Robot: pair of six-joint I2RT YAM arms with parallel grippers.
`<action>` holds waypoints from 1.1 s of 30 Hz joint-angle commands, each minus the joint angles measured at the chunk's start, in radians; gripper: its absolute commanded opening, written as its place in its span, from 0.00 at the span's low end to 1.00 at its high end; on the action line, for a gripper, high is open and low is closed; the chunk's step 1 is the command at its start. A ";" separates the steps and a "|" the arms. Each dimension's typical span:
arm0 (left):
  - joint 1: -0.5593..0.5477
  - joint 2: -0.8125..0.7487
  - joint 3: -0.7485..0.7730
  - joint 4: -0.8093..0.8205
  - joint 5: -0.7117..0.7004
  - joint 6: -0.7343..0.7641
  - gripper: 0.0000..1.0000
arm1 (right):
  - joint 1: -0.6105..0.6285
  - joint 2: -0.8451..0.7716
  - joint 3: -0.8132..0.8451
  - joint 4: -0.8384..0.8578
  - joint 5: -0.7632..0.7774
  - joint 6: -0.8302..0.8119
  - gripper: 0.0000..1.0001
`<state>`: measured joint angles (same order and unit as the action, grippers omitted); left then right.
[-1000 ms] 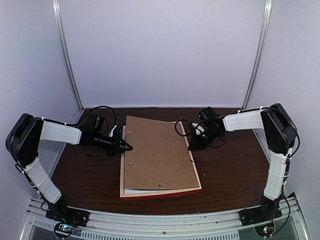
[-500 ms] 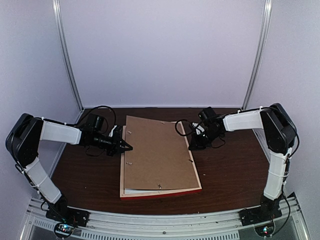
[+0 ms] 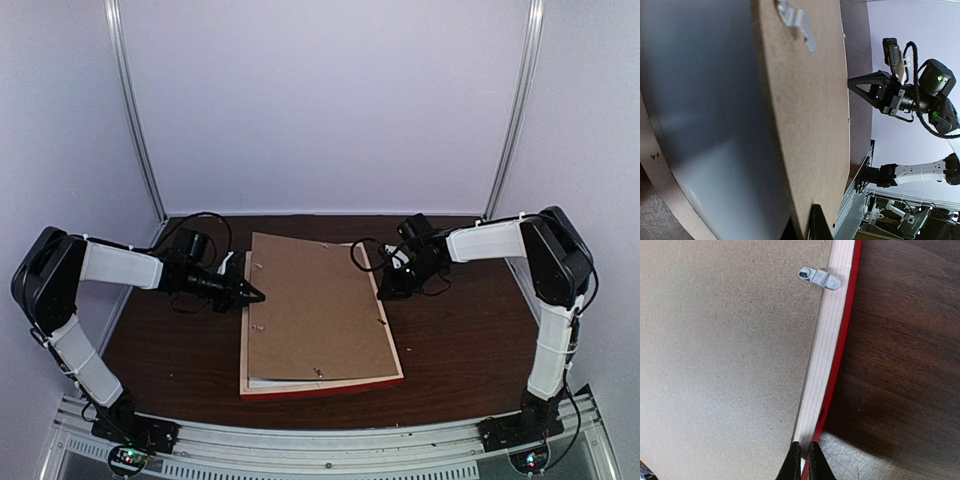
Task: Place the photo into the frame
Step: Hold the frame body at the center of the board.
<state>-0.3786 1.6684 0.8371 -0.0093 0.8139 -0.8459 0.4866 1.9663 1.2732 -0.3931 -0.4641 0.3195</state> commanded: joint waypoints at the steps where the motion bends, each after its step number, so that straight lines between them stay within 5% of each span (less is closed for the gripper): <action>1: 0.006 0.015 -0.035 -0.126 -0.191 0.092 0.00 | -0.003 0.046 -0.004 -0.032 0.046 -0.007 0.07; 33: 0.007 0.017 -0.071 -0.113 -0.236 0.077 0.00 | -0.003 0.048 -0.003 -0.035 0.046 -0.016 0.06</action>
<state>-0.3786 1.6676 0.8146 -0.0101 0.7822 -0.8360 0.4866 1.9663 1.2732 -0.3923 -0.4648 0.3180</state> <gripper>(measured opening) 0.053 0.066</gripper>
